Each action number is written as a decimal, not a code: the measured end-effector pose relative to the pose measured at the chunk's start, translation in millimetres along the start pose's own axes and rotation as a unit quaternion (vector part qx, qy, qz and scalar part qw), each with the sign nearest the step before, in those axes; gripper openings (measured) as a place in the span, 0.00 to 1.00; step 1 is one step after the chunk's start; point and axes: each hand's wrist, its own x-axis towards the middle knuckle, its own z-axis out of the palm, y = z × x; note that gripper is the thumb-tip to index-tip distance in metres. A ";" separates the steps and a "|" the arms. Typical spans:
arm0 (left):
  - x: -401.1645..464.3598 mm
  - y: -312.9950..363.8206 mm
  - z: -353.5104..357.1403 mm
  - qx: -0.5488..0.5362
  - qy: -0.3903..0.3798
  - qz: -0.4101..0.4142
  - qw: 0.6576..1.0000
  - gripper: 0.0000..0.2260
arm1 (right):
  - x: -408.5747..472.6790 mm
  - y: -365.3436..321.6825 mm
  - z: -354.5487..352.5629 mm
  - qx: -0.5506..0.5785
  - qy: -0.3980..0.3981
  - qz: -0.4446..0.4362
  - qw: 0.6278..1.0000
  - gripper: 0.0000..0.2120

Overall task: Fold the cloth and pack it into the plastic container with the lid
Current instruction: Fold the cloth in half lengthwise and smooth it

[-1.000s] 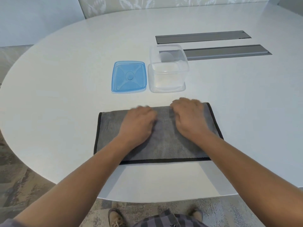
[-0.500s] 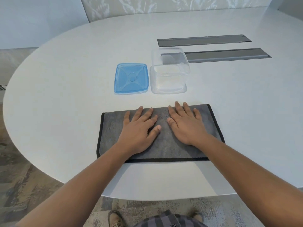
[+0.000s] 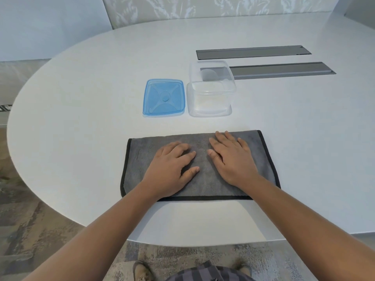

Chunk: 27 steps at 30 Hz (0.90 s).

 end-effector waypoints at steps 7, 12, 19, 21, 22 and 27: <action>-3.3 6.1 0.0 0.034 -0.014 0.001 0.999 0.25 | -8.4 -1.4 -1.1 0.045 0.037 -0.065 0.996 0.14; -5.3 7.2 -0.6 0.045 -0.067 -0.037 0.996 0.30 | -8.2 -3.8 1.9 -0.040 -0.034 -0.019 0.998 0.28; 0.5 4.4 -3.1 -0.021 -0.129 -0.107 0.986 0.39 | -2.6 -1.1 7.2 -0.076 -0.088 0.028 0.993 0.36; 7.1 6.3 -5.6 -0.019 -0.061 -0.153 0.986 0.37 | -2.2 -3.3 7.8 -0.077 -0.085 0.039 0.993 0.35; 8.6 5.4 -5.6 0.002 -0.051 -0.182 0.982 0.37 | -2.0 -3.2 8.2 -0.081 -0.086 0.049 0.992 0.34; -1.6 -16.8 3.2 0.033 -0.117 -0.285 0.951 0.46 | -1.9 20.7 0.8 -0.097 -0.110 0.122 0.982 0.42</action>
